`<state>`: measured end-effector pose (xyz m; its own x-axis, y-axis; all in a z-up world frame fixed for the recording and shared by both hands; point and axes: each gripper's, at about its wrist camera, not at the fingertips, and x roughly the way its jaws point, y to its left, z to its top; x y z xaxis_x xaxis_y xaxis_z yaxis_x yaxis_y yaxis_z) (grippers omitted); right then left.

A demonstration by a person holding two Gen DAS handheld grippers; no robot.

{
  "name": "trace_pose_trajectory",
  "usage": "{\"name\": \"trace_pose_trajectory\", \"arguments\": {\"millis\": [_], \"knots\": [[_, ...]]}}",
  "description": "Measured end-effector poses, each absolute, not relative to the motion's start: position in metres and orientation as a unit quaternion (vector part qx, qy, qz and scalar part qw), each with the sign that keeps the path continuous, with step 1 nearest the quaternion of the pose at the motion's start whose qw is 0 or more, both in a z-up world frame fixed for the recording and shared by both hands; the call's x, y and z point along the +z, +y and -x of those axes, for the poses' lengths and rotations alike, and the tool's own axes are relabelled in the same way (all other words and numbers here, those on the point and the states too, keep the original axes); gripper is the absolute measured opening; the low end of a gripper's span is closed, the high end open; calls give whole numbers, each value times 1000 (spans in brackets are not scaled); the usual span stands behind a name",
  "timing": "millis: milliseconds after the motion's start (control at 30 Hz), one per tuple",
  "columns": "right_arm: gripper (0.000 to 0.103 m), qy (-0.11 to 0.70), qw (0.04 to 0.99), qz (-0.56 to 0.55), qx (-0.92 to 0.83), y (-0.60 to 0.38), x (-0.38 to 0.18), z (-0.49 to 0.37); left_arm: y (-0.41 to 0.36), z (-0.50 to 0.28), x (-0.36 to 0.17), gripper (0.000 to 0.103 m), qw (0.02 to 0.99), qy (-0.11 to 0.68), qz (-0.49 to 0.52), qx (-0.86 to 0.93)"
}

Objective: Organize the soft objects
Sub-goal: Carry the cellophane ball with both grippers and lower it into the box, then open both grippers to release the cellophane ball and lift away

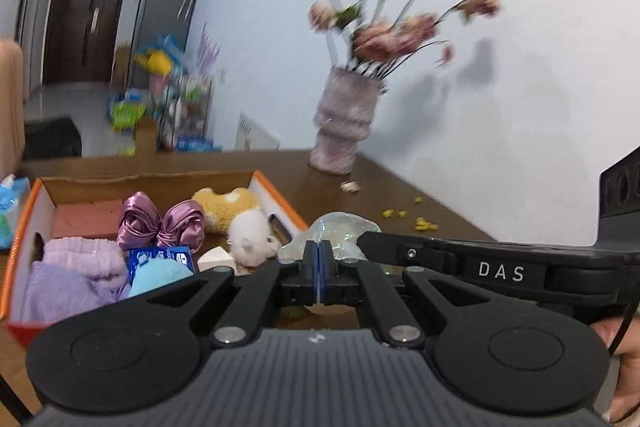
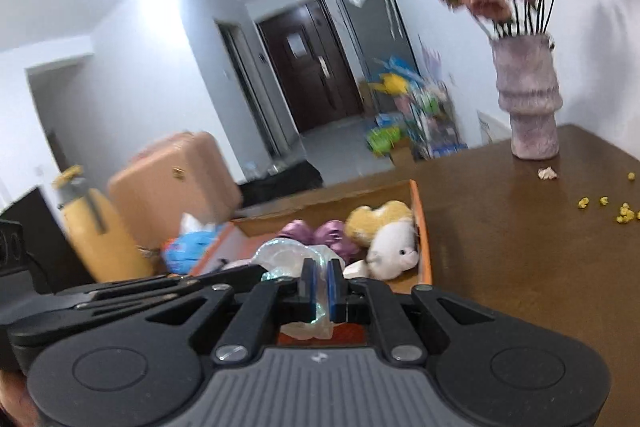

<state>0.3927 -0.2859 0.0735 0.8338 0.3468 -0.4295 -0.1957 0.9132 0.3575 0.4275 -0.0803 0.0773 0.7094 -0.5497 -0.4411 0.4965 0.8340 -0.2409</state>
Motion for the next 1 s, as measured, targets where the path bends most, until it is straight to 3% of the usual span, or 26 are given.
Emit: {"name": "trace_pose_trajectory", "arguments": {"millis": [200, 333, 633, 733, 767, 833, 900, 1000], "knots": [[6, 313, 934, -138, 102, -283, 51, -478, -95, -503, 45, 2, 912, 310, 64, -261], [13, 325, 937, -104, 75, -276, 33, -494, -92, -522, 19, 3, 905, 337, 73, -249], [27, 285, 953, -82, 66, -282, 39, -477, -72, -486, 37, 10, 942, 270, 6, -201], [32, 259, 960, -72, 76, -279, 56, -457, -52, -459, 59, 35, 959, 230, 9, -164], [37, 245, 963, -67, 86, -277, 62, -448, -44, -449, 66, 49, 964, 218, 16, -152], [46, 223, 969, -50, 99, -270, 74, -432, -28, -425, 80, 60, 975, 188, 18, -122], [55, 196, 975, -28, 104, -262, 85, -411, -15, -399, 91, 78, 983, 160, 10, -91], [75, 145, 983, 0, 110, -254, 96, -376, 0, -361, 103, 81, 991, 124, -7, -58]]}}
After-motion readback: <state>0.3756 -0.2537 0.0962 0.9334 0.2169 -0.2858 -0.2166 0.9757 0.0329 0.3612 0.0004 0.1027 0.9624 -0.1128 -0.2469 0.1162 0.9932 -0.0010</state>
